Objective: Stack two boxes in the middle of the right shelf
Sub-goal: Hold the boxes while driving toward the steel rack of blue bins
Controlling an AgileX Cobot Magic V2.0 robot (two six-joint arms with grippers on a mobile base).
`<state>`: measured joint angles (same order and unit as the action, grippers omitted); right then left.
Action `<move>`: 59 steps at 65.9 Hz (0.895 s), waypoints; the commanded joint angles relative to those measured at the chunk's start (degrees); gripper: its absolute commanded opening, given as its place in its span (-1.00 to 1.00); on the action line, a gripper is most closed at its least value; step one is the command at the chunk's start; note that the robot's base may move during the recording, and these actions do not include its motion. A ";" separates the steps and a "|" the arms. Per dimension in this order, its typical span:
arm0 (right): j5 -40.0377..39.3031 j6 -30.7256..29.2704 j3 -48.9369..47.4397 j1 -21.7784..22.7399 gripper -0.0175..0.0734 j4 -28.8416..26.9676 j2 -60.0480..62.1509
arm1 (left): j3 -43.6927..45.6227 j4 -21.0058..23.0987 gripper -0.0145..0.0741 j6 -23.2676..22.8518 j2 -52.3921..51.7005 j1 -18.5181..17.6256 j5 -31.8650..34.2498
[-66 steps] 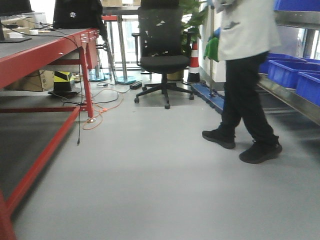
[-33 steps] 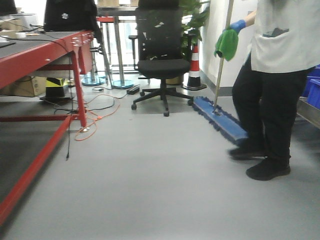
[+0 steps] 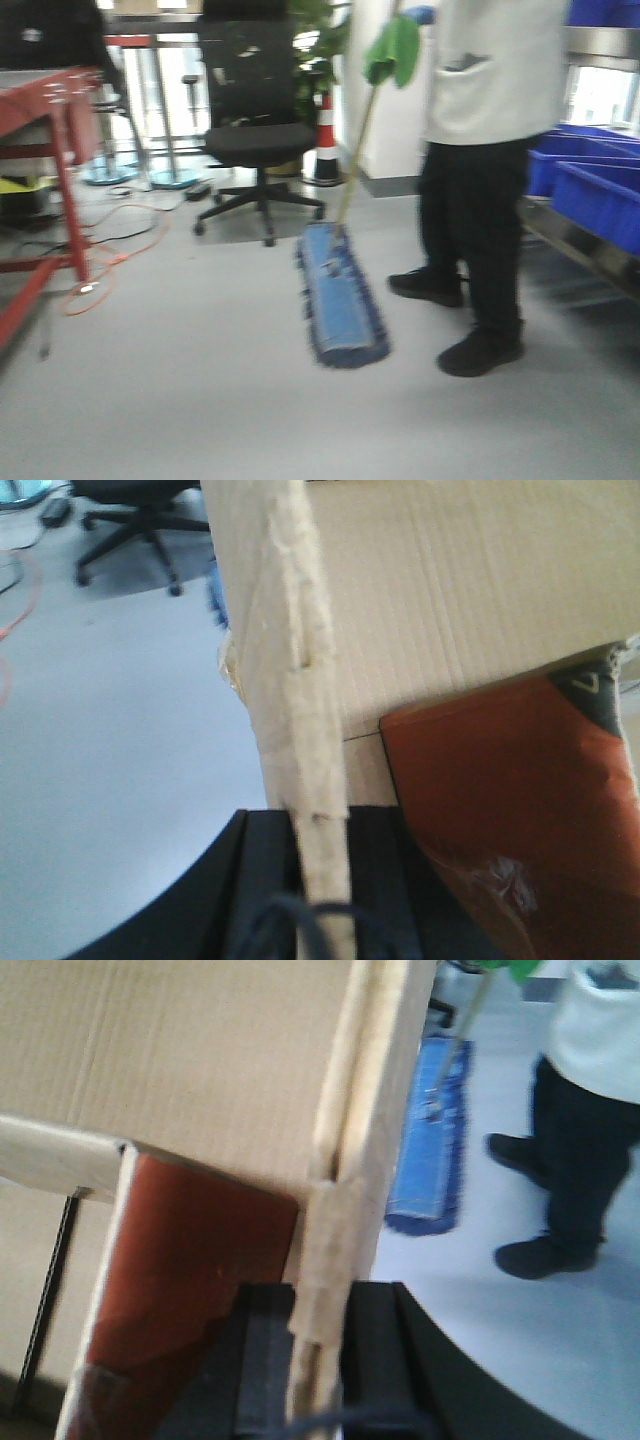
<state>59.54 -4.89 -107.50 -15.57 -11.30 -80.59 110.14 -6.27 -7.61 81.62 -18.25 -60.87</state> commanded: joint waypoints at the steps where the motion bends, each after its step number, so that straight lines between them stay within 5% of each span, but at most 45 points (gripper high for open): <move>1: -2.57 -1.03 -0.41 0.54 -0.95 1.47 0.75 | 0.73 -2.43 -0.92 0.36 -0.63 0.36 2.36; 59: -2.57 -1.03 -0.41 0.54 -0.95 1.47 0.75 | 0.73 -3.37 -0.92 0.36 -0.63 0.36 2.36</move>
<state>59.51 -4.89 -107.50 -15.57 -11.30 -80.59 110.14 -6.57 -7.61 81.62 -18.25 -60.87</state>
